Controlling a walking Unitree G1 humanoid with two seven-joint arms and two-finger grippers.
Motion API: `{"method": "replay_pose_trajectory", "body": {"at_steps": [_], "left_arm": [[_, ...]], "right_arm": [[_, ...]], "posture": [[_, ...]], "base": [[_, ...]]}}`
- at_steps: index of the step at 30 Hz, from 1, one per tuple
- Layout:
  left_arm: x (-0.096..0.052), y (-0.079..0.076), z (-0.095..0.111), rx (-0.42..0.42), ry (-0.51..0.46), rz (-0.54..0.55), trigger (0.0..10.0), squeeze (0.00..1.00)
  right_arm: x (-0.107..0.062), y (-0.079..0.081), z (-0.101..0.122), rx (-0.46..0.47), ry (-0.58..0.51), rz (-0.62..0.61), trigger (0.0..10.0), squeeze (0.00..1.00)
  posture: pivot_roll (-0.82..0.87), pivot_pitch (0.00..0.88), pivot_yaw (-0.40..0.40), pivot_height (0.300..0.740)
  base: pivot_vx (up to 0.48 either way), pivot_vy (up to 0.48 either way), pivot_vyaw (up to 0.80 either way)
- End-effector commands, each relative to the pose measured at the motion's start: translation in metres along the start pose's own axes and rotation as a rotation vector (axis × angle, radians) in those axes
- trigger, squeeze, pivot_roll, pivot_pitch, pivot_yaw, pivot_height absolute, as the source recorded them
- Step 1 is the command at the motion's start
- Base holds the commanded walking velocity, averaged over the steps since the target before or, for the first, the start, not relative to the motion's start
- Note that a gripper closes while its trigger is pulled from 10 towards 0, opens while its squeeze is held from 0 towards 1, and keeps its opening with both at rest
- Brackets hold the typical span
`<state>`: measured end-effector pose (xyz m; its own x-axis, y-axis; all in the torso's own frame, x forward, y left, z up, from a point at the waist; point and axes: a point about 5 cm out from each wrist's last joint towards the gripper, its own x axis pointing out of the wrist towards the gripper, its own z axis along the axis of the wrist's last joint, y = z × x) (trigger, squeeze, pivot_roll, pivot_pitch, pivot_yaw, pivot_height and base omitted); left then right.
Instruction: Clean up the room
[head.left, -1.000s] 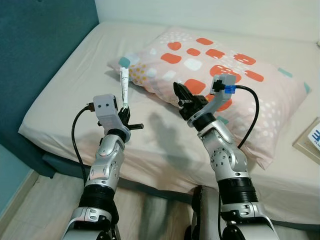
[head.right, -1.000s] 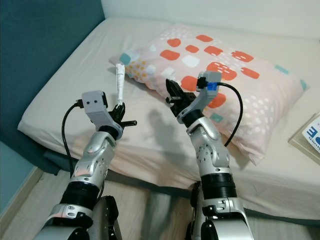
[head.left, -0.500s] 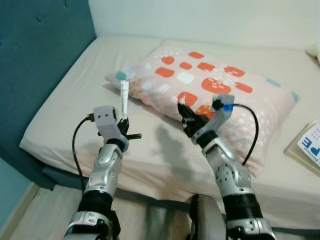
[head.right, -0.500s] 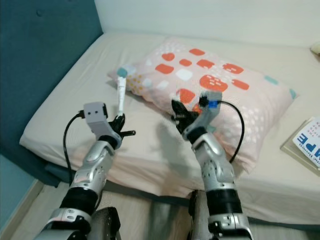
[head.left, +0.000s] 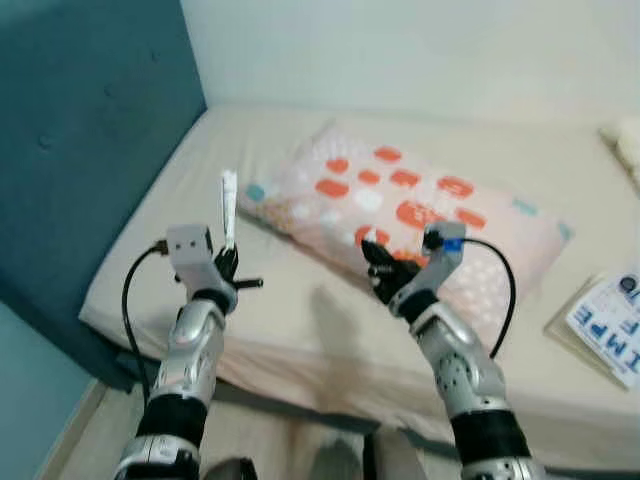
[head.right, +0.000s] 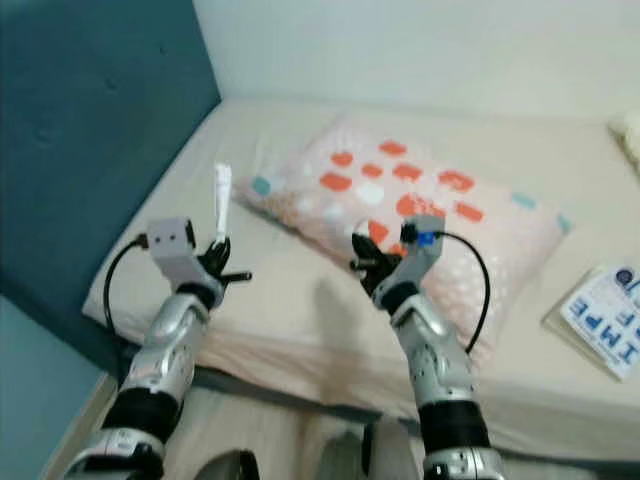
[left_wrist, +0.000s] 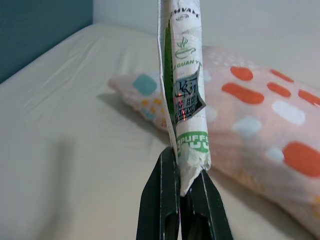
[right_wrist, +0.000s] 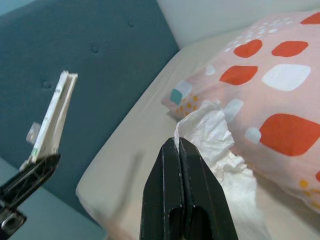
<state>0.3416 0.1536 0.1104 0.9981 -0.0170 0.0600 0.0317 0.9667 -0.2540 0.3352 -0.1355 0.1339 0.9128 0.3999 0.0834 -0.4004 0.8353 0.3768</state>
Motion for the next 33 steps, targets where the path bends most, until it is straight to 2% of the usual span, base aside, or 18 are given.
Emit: {"method": "replay_pose_trajectory", "body": {"at_steps": [1, 5, 7, 8, 9, 10, 11, 14, 16, 19, 20, 23, 24, 26, 27, 30, 31, 33], "left_arm": [[-0.007, 0.01, -0.013, 0.026, 0.05, 0.015, 10.0, 0.0], [-0.022, 0.026, -0.042, 0.09, 0.164, 0.042, 10.0, 0.0], [-0.035, 0.038, -0.061, 0.108, 0.253, 0.066, 10.0, 0.0], [-0.035, 0.038, -0.061, 0.108, 0.253, 0.066, 10.0, 0.0], [-0.043, 0.045, -0.07, 0.119, 0.302, 0.079, 10.0, 0.0], [-0.057, 0.056, -0.085, 0.142, 0.387, 0.103, 10.0, 0.0], [-0.057, 0.056, -0.085, 0.142, 0.387, 0.103, 10.0, 0.0], [-0.08, 0.07, -0.105, 0.139, 0.504, 0.146, 10.0, 0.0], [-0.085, 0.073, -0.109, 0.134, 0.526, 0.155, 10.0, 0.0], [-0.115, 0.085, -0.13, 0.147, 0.67, 0.197, 10.0, 0.0], [-0.115, 0.085, -0.13, 0.147, 0.67, 0.197, 10.0, 0.0], [-0.147, 0.095, -0.147, 0.155, 0.808, 0.258, 10.0, 0.0], [-0.147, 0.095, -0.147, 0.155, 0.808, 0.258, 10.0, 0.0], [-0.165, 0.101, -0.155, 0.158, 0.878, 0.293, 10.0, 0.0], [-0.165, 0.101, -0.155, 0.158, 0.878, 0.293, 10.0, 0.0], [-0.181, 0.105, -0.161, 0.183, 0.95, 0.304, 10.0, 0.0], [-0.187, 0.106, -0.163, 0.2, 0.981, 0.309, 10.0, 0.0], [-0.191, 0.106, -0.166, 0.21, 1.01, 0.305, 10.0, 0.0]], "right_arm": [[-0.007, -0.007, -0.017, -0.002, 0.059, -0.027, 0.0, 0.0], [-0.02, -0.028, -0.04, -0.023, 0.152, -0.097, 0.0, 0.0], [-0.029, -0.038, -0.051, -0.017, 0.196, -0.139, 0.0, 0.0], [-0.029, -0.038, -0.051, -0.017, 0.196, -0.139, 0.0, 0.0], [-0.033, -0.042, -0.057, -0.016, 0.217, -0.158, 0.0, 0.0], [-0.041, -0.049, -0.066, -0.009, 0.251, -0.189, 0.0, 0.0], [-0.041, -0.049, -0.066, -0.009, 0.251, -0.189, 0.0, 0.0], [-0.055, -0.058, -0.082, -0.008, 0.315, -0.243, 0.0, 0.0], [-0.058, -0.06, -0.086, -0.012, 0.333, -0.253, 0.0, 0.0], [-0.077, -0.069, -0.105, -0.002, 0.413, -0.311, 0.0, 0.0], [-0.077, -0.069, -0.105, -0.002, 0.413, -0.311, 0.0, 0.0], [-0.096, -0.074, -0.124, -0.018, 0.517, -0.359, 0.0, 0.0], [-0.096, -0.074, -0.124, -0.018, 0.517, -0.359, 0.0, 0.0], [-0.106, -0.076, -0.133, -0.04, 0.574, -0.373, 0.0, 0.0], [-0.106, -0.076, -0.133, -0.04, 0.574, -0.373, 0.0, 0.0], [-0.114, -0.077, -0.139, -0.067, 0.611, -0.385, 0.0, 0.0], [-0.118, -0.078, -0.142, -0.079, 0.641, -0.394, 10.0, 0.0], [-0.133, -0.082, -0.151, -0.113, 0.729, -0.445, 10.0, 0.0]], "posture": [[-0.03, 0.087, 0.032, 0.645], [-0.02, 0.082, 0.035, 0.665], [-0.03, 0.079, 0.038, 0.675], [-0.03, 0.079, 0.038, 0.675], [-0.03, 0.075, 0.038, 0.68], [-0.03, 0.072, 0.039, 0.69], [-0.03, 0.072, 0.039, 0.69], [-0.03, 0.064, 0.04, 0.705], [-0.03, 0.064, 0.04, 0.71], [-0.03, 0.054, 0.037, 0.725], [-0.03, 0.054, 0.037, 0.725], [-0.04, 0.034, 0.035, 0.74], [-0.04, 0.034, 0.035, 0.74], [-0.05, 0.026, 0.035, 0.74], [-0.05, 0.026, 0.035, 0.74], [-0.05, 0.011, 0.029, 0.74], [-0.05, 0.007, 0.028, 0.74], [-0.05, 0.0, 0.026, 0.74]], "base": [[0.0, 0.0, 0.0], [0.0, 0.0, 0.0], [0.0, 0.0, 0.0], [0.0, 0.0, 0.0], [0.0, 0.0, 0.0], [0.0, 0.0, 0.0], [0.0, 0.0, 0.0], [0.0, 0.0, 0.0], [0.0, 0.0, 0.0], [0.0, 0.0, 0.0], [0.0, 0.0, 0.0], [0.0, 0.0, 0.0], [0.0, 0.0, 0.0], [0.0, 0.0, 0.0], [0.0, 0.0, 0.0], [0.0, 0.0, 0.0], [0.0, 0.0, 0.0], [0.0, 0.0, 0.26]]}}
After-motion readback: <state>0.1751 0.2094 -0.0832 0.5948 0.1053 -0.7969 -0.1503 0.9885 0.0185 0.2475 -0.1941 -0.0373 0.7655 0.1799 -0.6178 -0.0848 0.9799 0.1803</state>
